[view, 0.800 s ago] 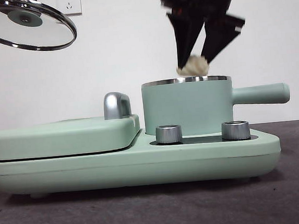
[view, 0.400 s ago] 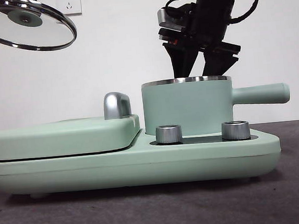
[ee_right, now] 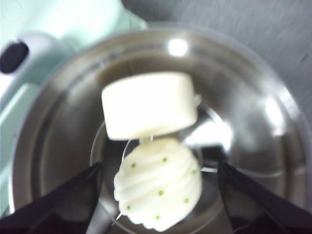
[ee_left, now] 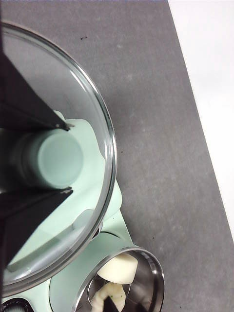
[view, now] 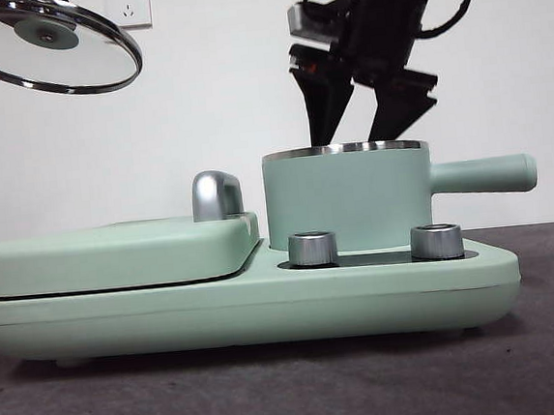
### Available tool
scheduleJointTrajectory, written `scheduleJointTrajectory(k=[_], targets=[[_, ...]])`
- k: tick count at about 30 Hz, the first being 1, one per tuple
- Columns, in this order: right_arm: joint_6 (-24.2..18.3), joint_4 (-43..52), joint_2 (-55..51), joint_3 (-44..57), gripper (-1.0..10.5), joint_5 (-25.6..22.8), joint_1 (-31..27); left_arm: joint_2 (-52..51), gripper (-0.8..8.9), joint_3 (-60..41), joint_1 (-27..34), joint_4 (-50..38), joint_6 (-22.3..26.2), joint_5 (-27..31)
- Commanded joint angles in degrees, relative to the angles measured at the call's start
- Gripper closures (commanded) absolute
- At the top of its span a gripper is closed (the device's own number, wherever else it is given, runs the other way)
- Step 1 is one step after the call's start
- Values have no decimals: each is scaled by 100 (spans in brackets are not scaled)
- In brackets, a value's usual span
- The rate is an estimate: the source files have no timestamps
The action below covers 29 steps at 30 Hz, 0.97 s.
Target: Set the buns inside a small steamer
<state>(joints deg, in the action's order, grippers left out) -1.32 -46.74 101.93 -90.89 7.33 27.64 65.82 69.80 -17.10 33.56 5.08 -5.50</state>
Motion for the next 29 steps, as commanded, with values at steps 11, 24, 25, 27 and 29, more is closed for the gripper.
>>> scheduleJointTrajectory(k=[11, 24, 25, 27, 29], targets=[[-83, 1766, -2640, 1473, 583, 166, 450, 11, 803, 101, -11, -164, -4, -7], [74, 3195, -4341, 4430, 662, -181, 566, 11, 803, 101, -17, -146, -17, -9], [79, 3174, -4485, 4566, 662, -186, 542, 11, 803, 101, -17, -144, -20, -9], [101, 3106, -4743, 4760, 662, -227, 505, 11, 803, 101, -22, -146, -20, -9], [107, 2924, -4999, 4857, 662, -391, 483, 11, 803, 101, -24, -151, -22, -11]])
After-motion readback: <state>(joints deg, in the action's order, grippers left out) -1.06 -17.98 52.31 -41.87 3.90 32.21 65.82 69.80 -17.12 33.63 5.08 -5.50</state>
